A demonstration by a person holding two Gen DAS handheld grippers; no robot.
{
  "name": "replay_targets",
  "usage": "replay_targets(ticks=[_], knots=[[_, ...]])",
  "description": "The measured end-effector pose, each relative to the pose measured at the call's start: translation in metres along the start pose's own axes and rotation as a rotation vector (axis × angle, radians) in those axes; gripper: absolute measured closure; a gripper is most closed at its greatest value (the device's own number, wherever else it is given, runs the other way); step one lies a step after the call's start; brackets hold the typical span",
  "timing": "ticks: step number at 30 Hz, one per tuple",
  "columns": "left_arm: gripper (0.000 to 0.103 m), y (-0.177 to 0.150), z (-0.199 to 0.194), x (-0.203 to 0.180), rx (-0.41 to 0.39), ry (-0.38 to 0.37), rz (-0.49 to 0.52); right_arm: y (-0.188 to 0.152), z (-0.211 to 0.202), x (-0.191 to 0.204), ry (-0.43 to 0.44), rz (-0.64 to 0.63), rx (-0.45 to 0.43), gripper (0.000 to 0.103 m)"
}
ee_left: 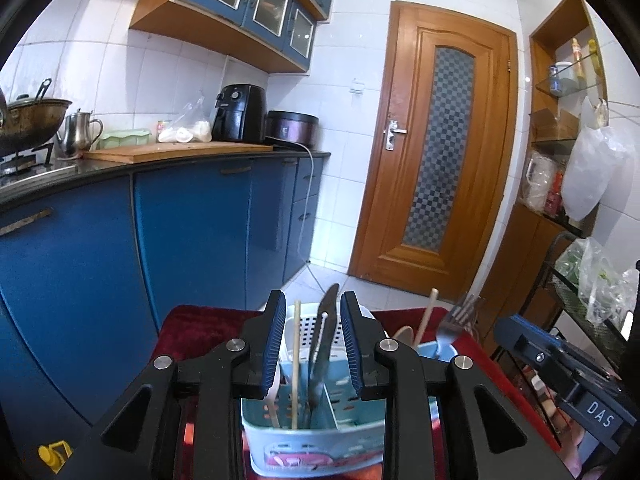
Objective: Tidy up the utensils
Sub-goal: 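Open both tools to release the chopsticks inside the caddy, then withdraw both tools from the caddy toward the remaining utensils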
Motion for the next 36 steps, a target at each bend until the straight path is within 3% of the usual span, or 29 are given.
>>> replay_targets(ticks=[16, 28, 36], knots=[[0.074, -0.03, -0.033, -0.004, 0.091, -0.007, -0.012, -0.027, -0.033, 0.011, -0.018, 0.016, 0.101, 0.075], [0.074, -0.06, -0.05, 0.002, 0.177, 0.006, -0.023, -0.061, -0.045, 0.012, -0.05, 0.021, 0.264, 0.075], [0.074, -0.085, -0.052, 0.011, 0.276, 0.009, -0.062, -0.091, -0.047, 0.008, -0.058, 0.043, 0.379, 0.075]])
Point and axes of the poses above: each gripper's, at about its wrist camera, not at the fingertips, and z roughly the way its jaws point, x to its left, y to its top, the point moved 2 cm from there along z, roughly the way its jaws point, and after that the axes turned 9 degrees about -z, right-handed, at the moved point
